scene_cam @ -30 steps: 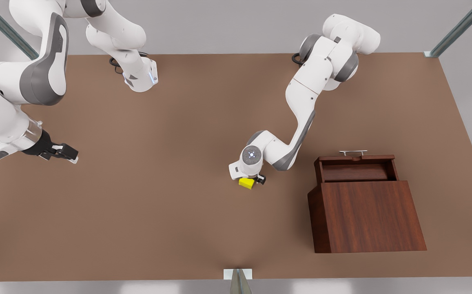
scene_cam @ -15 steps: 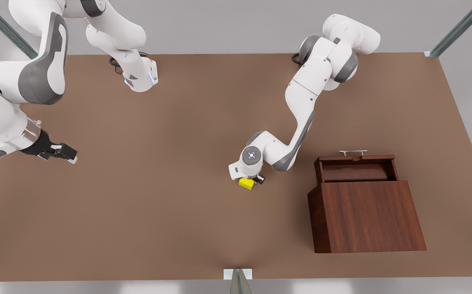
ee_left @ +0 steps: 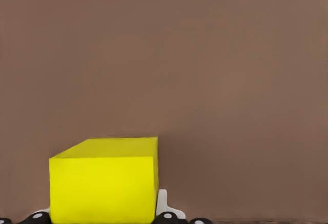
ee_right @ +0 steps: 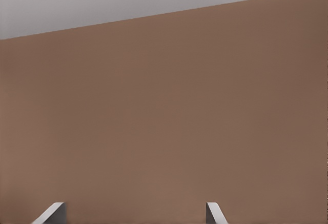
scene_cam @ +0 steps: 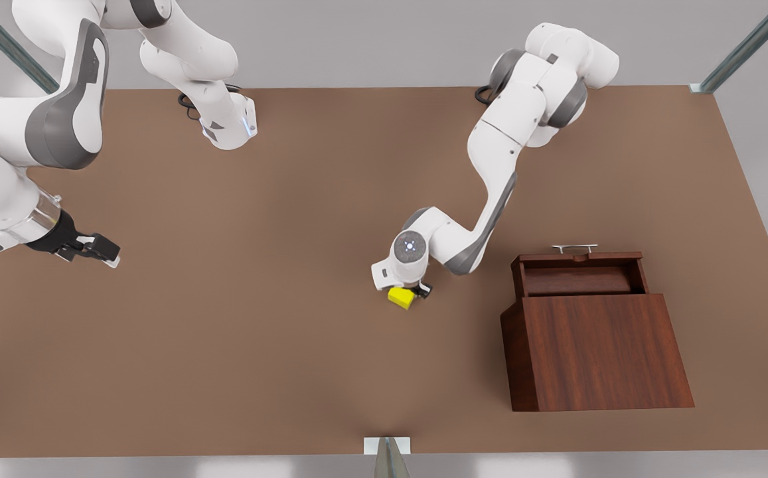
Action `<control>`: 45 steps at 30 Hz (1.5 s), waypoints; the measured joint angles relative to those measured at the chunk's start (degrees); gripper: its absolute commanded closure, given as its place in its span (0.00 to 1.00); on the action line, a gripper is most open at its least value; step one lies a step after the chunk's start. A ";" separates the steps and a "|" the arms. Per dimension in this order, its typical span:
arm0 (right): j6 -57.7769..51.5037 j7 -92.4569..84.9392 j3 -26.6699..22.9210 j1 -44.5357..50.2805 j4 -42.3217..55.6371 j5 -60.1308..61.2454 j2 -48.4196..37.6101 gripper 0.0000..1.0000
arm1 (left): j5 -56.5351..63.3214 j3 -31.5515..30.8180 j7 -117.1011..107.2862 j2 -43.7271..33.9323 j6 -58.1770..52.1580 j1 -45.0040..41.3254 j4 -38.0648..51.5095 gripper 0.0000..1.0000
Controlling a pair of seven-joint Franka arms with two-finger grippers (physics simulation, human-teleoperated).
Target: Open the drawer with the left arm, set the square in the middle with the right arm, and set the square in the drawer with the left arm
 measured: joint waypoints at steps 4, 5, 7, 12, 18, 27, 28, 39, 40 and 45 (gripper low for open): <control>-0.02 -0.08 0.05 0.11 0.00 0.01 0.00 0.00 | -0.28 0.13 -0.09 -6.06 -8.20 0.08 -0.17 0.27; 0.03 -0.08 0.09 0.28 0.00 0.07 0.05 0.00 | -0.33 0.34 0.20 -7.21 -10.59 0.10 -0.31 0.27; -0.02 -0.08 0.00 -0.16 0.00 0.04 0.01 0.00 | -0.41 0.44 0.26 -8.86 -12.52 0.12 -0.48 0.27; -0.02 -0.08 0.00 -0.01 0.00 0.12 0.00 0.00 | -0.73 0.79 1.00 -11.96 -16.42 0.42 0.00 0.27; 0.16 -0.08 0.00 -0.02 0.00 0.12 0.09 0.00 | -0.99 3.33 1.73 -15.40 -20.75 1.14 -0.05 0.27; 0.58 -0.08 0.00 0.07 0.00 0.12 0.09 0.00 | -4.85 15.64 16.73 -20.90 -24.40 1.33 -5.49 0.27; 0.90 -0.08 0.00 0.08 0.00 0.12 0.16 0.00 | -5.16 16.39 17.84 -21.96 -24.41 1.25 -6.70 0.27; 1.30 -0.05 0.09 0.08 0.09 0.12 0.79 0.00 | -6.74 26.87 31.90 -25.21 -25.72 1.16 -12.74 0.27; 1.30 -0.03 0.09 0.08 0.09 0.12 0.79 0.00 | -6.81 27.53 32.87 -25.45 -25.85 1.20 -13.00 0.27; 1.30 -0.08 0.09 0.05 0.09 0.12 0.79 0.00 | -6.95 29.06 34.01 -25.39 -25.38 1.29 -14.15 0.27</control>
